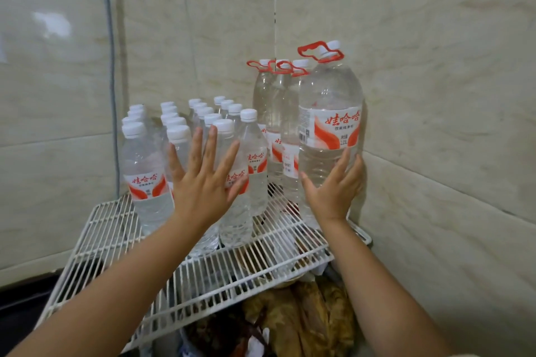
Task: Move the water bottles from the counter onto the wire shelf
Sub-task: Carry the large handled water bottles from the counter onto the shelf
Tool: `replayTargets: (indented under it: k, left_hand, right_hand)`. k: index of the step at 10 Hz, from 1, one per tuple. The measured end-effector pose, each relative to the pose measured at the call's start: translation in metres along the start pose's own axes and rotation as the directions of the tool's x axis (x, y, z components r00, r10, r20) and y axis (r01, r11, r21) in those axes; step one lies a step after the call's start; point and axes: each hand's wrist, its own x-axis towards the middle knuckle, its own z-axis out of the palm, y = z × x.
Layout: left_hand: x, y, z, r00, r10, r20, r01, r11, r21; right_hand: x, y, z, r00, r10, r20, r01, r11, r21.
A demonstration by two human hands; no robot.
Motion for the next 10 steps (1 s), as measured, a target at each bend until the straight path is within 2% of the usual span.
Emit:
replayTargets:
  k: [1,3,5,6,7,8,9,10]
  left_hand:
    - [-0.005,0.002,0.001,0.999,-0.017,-0.042,0.018,1.0,0.015]
    - [-0.012,0.005,0.008,0.993,-0.058,-0.102,0.062,0.997,0.036]
    - [-0.017,0.007,0.011,0.99,-0.08,-0.114,0.086,0.996,0.04]
    - [-0.02,0.006,0.014,0.984,-0.06,-0.17,0.066,0.997,0.032]
    - [-0.017,0.003,0.015,0.978,-0.044,-0.201,0.052,0.998,0.034]
    - [-0.017,0.004,0.017,0.98,-0.039,-0.196,0.048,0.998,0.04]
    - [-0.02,0.004,0.019,0.982,-0.034,-0.185,0.047,0.997,0.069]
    - [-0.022,0.004,0.019,0.985,-0.044,-0.167,0.059,0.994,0.089]
  right_hand:
    - [-0.002,0.003,0.001,1.0,0.015,0.01,-0.015,1.0,-0.001]
    - [0.0,0.003,0.0,0.997,-0.033,-0.07,0.03,0.999,-0.04]
    - [-0.004,-0.005,-0.008,0.999,0.027,0.043,-0.024,0.996,-0.081]
    - [-0.005,-0.007,-0.019,0.98,0.051,0.19,-0.051,0.999,-0.004]
    - [0.001,-0.01,-0.041,0.965,0.06,0.257,-0.076,0.996,0.052]
    - [0.02,-0.027,-0.075,0.998,-0.064,-0.003,0.061,0.937,0.345]
    - [0.056,-0.047,-0.134,0.892,-0.195,-0.407,0.426,0.661,0.618]
    - [0.116,-0.02,-0.173,0.888,-0.25,-0.386,0.453,0.616,0.644]
